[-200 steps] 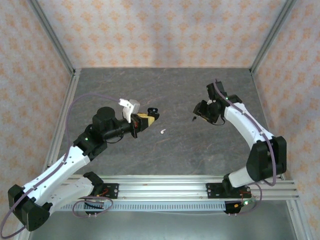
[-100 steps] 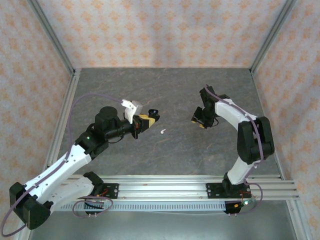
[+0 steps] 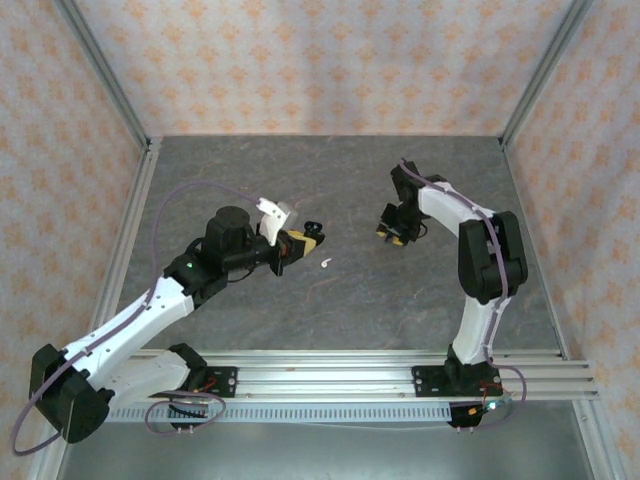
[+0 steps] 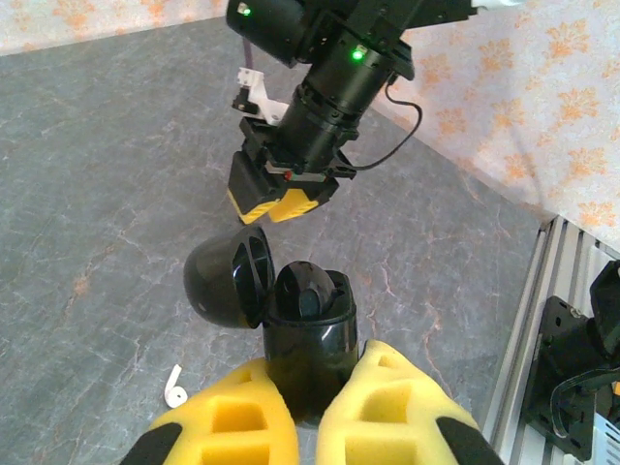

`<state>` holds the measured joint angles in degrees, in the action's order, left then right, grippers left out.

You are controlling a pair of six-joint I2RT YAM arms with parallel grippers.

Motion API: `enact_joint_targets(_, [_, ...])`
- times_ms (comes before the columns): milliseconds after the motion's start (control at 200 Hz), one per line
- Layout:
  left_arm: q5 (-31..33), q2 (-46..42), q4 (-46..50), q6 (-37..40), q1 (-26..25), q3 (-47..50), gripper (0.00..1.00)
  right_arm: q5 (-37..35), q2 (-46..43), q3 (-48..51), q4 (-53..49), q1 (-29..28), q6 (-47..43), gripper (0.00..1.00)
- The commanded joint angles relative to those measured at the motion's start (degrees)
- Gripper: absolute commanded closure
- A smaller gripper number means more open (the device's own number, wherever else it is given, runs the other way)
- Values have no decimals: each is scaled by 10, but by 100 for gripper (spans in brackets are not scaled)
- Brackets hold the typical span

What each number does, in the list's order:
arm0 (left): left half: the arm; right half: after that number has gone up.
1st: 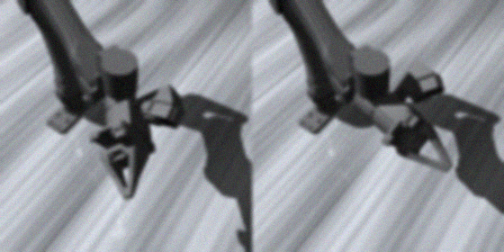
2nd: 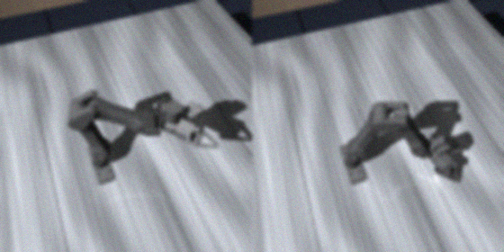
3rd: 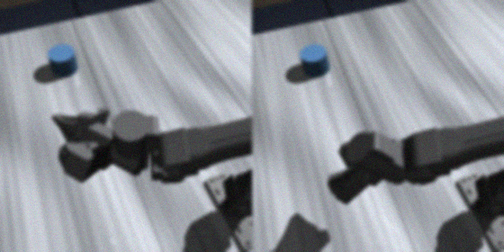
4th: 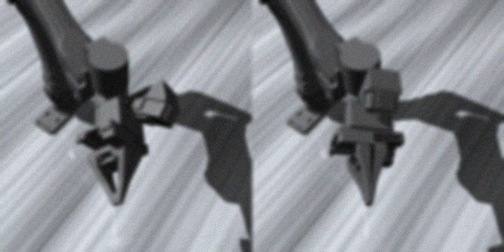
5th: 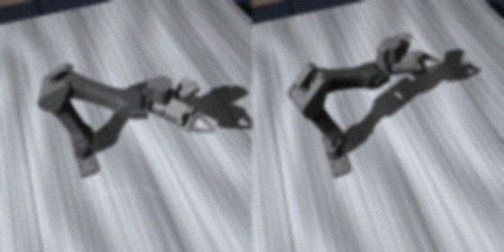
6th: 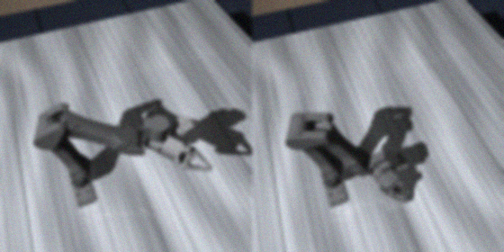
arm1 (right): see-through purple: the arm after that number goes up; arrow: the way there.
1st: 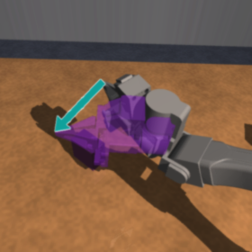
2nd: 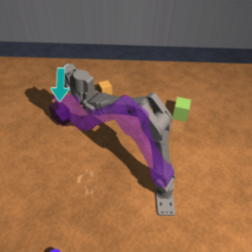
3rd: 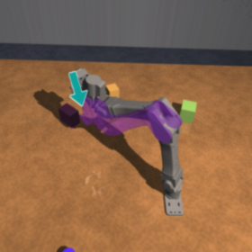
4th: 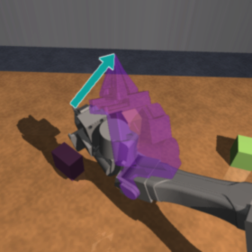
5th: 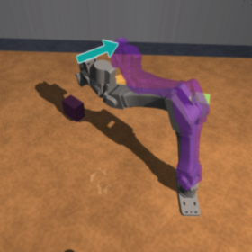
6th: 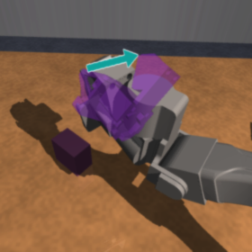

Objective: Insert wireless bluetooth earbuds into charging case

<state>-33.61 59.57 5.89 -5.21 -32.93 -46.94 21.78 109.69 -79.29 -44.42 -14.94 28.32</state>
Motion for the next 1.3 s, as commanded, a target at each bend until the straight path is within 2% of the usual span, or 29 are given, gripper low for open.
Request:
enact_joint_targets(0, [-19, 15, -2, 21, -3, -30, 100, -26, 18, -29, -33, 1, -13, 61])
enact_joint_targets(345, [-47, 86, 17, 48, -1, -90, 100, -28, 63, -76, -60, 1, -19, 60])
enact_joint_targets(961, [-83, 133, -5, 47, 0, -103, 100, -64, 108, -116, -88, 1, -32, 62])
enact_joint_targets(1291, [-82, 124, 0, 49, -1, -92, 100, -56, 134, -136, -97, 1, -41, 72])
